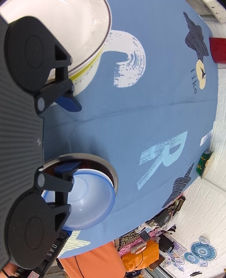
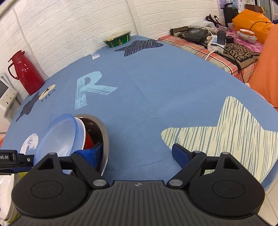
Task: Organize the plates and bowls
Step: 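Open the right gripper off the bowl rim while the left gripper keeps holding, then lift the bowl stack by the steel rim with the left gripper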
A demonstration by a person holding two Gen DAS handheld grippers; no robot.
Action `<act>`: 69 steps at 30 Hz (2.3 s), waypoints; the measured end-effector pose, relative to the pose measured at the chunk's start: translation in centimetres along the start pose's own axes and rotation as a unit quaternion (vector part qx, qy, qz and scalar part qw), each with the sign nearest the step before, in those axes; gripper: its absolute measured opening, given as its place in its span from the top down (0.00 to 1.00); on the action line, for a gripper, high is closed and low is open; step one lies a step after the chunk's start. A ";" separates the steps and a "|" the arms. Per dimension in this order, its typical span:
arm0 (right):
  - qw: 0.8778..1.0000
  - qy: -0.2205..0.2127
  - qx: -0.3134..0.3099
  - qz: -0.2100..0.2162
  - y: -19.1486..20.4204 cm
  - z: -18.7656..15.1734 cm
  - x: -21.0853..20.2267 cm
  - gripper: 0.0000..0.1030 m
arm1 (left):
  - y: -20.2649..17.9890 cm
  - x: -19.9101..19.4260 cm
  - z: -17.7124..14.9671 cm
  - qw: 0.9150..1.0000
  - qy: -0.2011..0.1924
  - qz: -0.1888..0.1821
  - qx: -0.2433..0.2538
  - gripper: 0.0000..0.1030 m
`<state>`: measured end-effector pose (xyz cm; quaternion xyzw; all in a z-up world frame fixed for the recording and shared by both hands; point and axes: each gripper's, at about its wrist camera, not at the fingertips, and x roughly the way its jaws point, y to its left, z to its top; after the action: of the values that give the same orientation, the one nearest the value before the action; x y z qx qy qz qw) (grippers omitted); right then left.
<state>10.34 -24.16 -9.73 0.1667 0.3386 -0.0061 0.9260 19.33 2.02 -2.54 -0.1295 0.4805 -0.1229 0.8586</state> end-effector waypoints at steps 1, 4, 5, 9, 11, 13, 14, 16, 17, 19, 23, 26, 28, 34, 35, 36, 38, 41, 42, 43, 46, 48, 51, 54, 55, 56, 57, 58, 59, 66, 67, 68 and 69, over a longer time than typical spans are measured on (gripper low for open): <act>1.000 0.004 0.007 -0.004 0.1 -0.1 -0.2 0.29 | 0.0 0.0 0.0 1.000 0.003 -0.009 -0.005 0.65; 0.998 0.019 0.051 -0.007 0.4 -0.1 -0.6 0.30 | 0.0 0.0 -0.1 1.000 0.001 -0.014 -0.018 0.72; 0.998 0.022 0.056 -0.009 0.4 0.0 -0.6 0.30 | 0.1 -0.1 -0.2 1.000 0.001 -0.015 -0.019 0.72; 0.999 0.018 0.032 -0.001 0.6 -0.1 -0.4 0.34 | -0.1 -0.3 -0.5 1.000 -0.003 -0.012 -0.020 0.72; 0.999 0.007 0.026 0.025 0.3 -0.4 -0.4 0.52 | -0.2 -0.3 -0.6 1.000 -0.004 -0.013 -0.022 0.73; 0.997 0.017 0.040 0.060 0.0 -0.5 -0.5 0.81 | -0.4 -0.3 -0.7 1.000 -0.008 -0.016 -0.020 0.75; 0.997 0.017 0.032 0.061 0.3 -0.5 -0.6 0.83 | -0.4 -0.3 -0.7 1.000 -0.009 -0.017 -0.022 0.75; 0.997 0.020 0.039 0.063 0.4 -0.5 -0.7 0.85 | -0.3 -0.3 -0.6 1.000 -0.009 -0.018 -0.022 0.75; 0.996 0.022 0.050 0.067 0.2 -0.4 -0.6 0.85 | -0.3 -0.3 -0.6 1.000 -0.008 -0.018 -0.021 0.75; 0.994 0.031 0.072 0.071 -0.1 -0.4 -0.5 0.85 | -0.4 -0.2 -0.6 1.000 -0.009 -0.017 -0.021 0.75; 0.992 0.043 0.101 0.068 -0.1 -0.3 -0.5 0.85 | -0.5 -0.2 -0.7 1.000 -0.013 -0.014 -0.020 0.76; 0.992 0.048 0.095 0.067 0.2 -0.3 -0.5 0.85 | -0.6 -0.4 -0.7 1.000 -0.016 -0.011 -0.014 0.76; 0.992 0.053 0.094 0.072 0.3 -0.2 -0.5 0.85 | -0.7 -0.7 -0.8 1.000 -0.025 -0.007 -0.011 0.76; 0.992 0.049 0.079 0.081 0.3 -0.3 -0.2 0.86 | -0.5 -1.1 -0.5 0.999 -0.034 -0.018 -0.003 0.76; 0.992 0.047 0.077 0.083 0.2 -0.3 -0.2 0.86 | -0.3 -0.8 -0.5 0.999 -0.028 -0.018 -0.007 0.76; 0.993 0.044 0.074 0.083 0.2 -0.3 -0.2 0.86 | 0.1 -0.7 -0.6 0.999 -0.030 -0.026 -0.013 0.76; 0.992 0.039 0.078 0.087 0.0 -0.4 -0.2 0.86 | 0.5 -0.6 -0.6 0.999 -0.031 -0.036 -0.025 0.76; 0.991 0.040 0.095 0.089 -0.1 -0.5 -0.4 0.86 | 0.3 -0.6 -0.8 0.999 -0.039 -0.031 -0.023 0.76; 0.991 0.038 0.094 0.092 -0.1 -0.6 -0.5 0.86 | 0.2 -0.7 -0.8 0.999 -0.042 -0.027 -0.019 0.76; 0.990 0.040 0.100 0.095 -0.1 -0.6 -0.5 0.86 | 0.2 -0.7 -0.9 0.999 -0.044 -0.026 -0.019 0.76; 0.991 0.035 0.090 0.095 0.0 -0.6 -0.7 0.86 | 0.4 -1.0 -0.8 0.998 -0.052 -0.037 -0.020 0.76; 0.991 0.031 0.091 0.098 0.0 -0.5 -0.6 0.87 | 0.4 -1.3 -0.7 0.997 -0.057 -0.041 -0.017 0.76; 0.989 0.027 0.090 0.109 0.1 -0.4 -0.4 0.87 | 0.1 -1.8 -0.7 0.997 -0.069 -0.032 -0.003 0.76; 0.990 0.026 0.084 0.112 0.5 -0.4 -0.4 0.88 | 0.3 -2.1 -0.6 0.997 -0.072 -0.028 -0.006 0.76; 0.990 0.025 0.085 0.114 0.6 -0.4 -0.4 0.88 | 0.4 -2.1 -0.6 0.997 -0.073 -0.026 -0.005 0.76; 0.989 0.023 0.084 0.117 0.6 -0.4 -0.5 0.88 | 0.5 -2.1 -0.6 0.997 -0.074 -0.024 -0.005 0.76; 0.990 0.019 0.080 0.119 0.7 -0.4 -0.6 0.88 | 0.6 -2.2 -0.6 0.997 -0.073 -0.024 -0.007 0.76; 0.990 0.015 0.078 0.119 0.9 -0.4 -0.7 0.88 | 0.7 -2.2 -0.6 0.997 -0.073 -0.025 -0.009 0.76; 0.990 0.012 0.078 0.120 0.9 -0.3 -0.7 0.88 | 0.8 -2.2 -0.6 0.997 -0.072 -0.026 -0.009 0.76; 0.988 0.029 0.095 0.120 0.3 -0.7 0.7 0.89 | 1.2 -1.9 -0.8 0.997 -0.066 -0.041 -0.012 0.76; 0.987 0.028 0.097 0.121 0.2 -0.7 0.7 0.89 | 1.2 -1.8 -0.8 0.997 -0.065 -0.042 -0.014 0.76; 0.987 0.029 0.103 0.123 0.0 -0.6 0.7 0.89 | 1.2 -1.7 -0.7 0.997 -0.063 -0.043 -0.017 0.76; 0.986 0.029 0.111 0.125 -0.1 -0.6 0.7 0.89 | 1.3 -1.5 -0.7 0.997 -0.061 -0.045 -0.024 0.76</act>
<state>10.50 -24.03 -10.68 0.3092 0.3391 0.0772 0.8851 18.09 3.72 -2.13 -0.1786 0.4235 -0.1423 0.8766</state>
